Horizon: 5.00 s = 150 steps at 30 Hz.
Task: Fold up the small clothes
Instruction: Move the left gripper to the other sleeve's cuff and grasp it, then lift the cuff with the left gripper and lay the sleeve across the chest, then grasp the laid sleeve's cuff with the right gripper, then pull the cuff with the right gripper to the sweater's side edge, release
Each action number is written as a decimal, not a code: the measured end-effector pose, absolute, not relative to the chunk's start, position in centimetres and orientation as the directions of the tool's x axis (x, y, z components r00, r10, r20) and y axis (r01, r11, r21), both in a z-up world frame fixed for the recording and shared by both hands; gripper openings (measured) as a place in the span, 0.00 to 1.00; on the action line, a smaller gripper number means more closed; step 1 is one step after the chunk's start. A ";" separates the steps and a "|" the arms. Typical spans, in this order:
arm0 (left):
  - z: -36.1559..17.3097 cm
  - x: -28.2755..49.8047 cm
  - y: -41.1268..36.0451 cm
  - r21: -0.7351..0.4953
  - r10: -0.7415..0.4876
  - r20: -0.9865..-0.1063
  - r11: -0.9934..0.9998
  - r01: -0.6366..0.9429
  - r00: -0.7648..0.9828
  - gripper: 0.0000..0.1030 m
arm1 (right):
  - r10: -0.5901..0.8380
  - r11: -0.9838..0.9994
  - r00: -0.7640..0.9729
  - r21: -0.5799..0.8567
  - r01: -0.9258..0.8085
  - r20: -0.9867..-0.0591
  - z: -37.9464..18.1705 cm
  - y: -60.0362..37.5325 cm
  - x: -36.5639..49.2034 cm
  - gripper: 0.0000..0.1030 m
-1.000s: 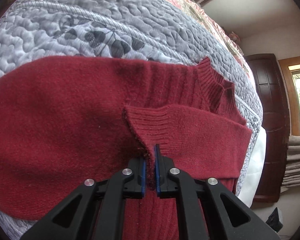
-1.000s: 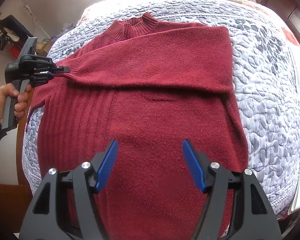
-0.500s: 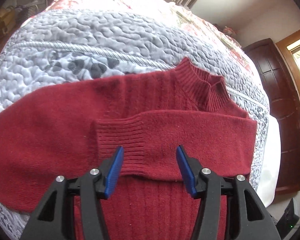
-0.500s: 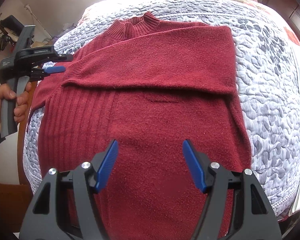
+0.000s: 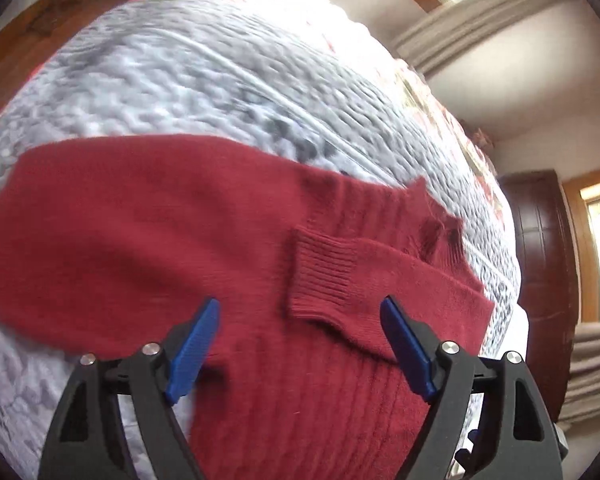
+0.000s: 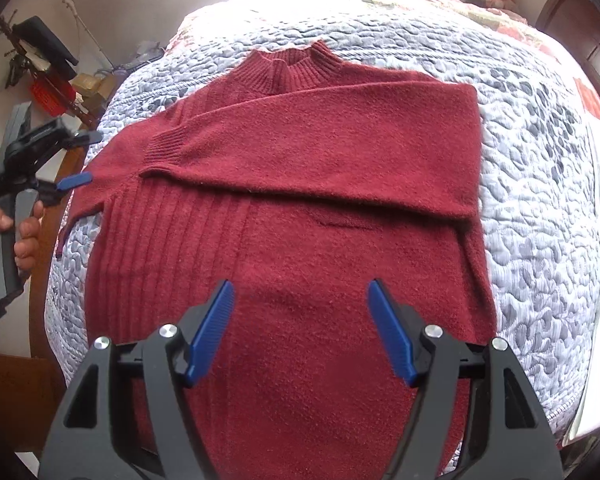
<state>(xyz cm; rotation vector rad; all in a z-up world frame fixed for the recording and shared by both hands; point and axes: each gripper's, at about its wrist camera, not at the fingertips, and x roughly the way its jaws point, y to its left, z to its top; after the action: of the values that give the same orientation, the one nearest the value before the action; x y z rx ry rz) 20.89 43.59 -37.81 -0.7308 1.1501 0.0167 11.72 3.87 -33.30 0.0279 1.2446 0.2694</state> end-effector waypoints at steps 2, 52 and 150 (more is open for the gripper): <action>-38.1 17.5 48.8 -0.517 -0.281 -0.832 0.706 -0.485 0.478 0.84 | 0.232 0.960 0.286 0.170 -0.224 -0.930 -33.1 5.6 12.2 0.68; -18.1 13.8 54.7 -0.573 0.007 -0.520 0.739 -0.355 0.854 0.08 | 0.273 0.930 0.310 0.168 -0.326 -0.911 -28.5 10.6 9.3 0.70; -35.1 15.4 34.4 -0.323 -0.226 -0.877 0.931 -0.172 0.425 0.69 | 0.491 0.843 0.213 0.522 0.127 -0.845 -39.5 -11.6 28.5 0.06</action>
<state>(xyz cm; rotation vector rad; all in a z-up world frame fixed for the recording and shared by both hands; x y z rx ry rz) 15.42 34.43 -35.14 -0.3940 1.1396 -0.0349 28.49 -11.57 -39.51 0.5516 1.3510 0.2716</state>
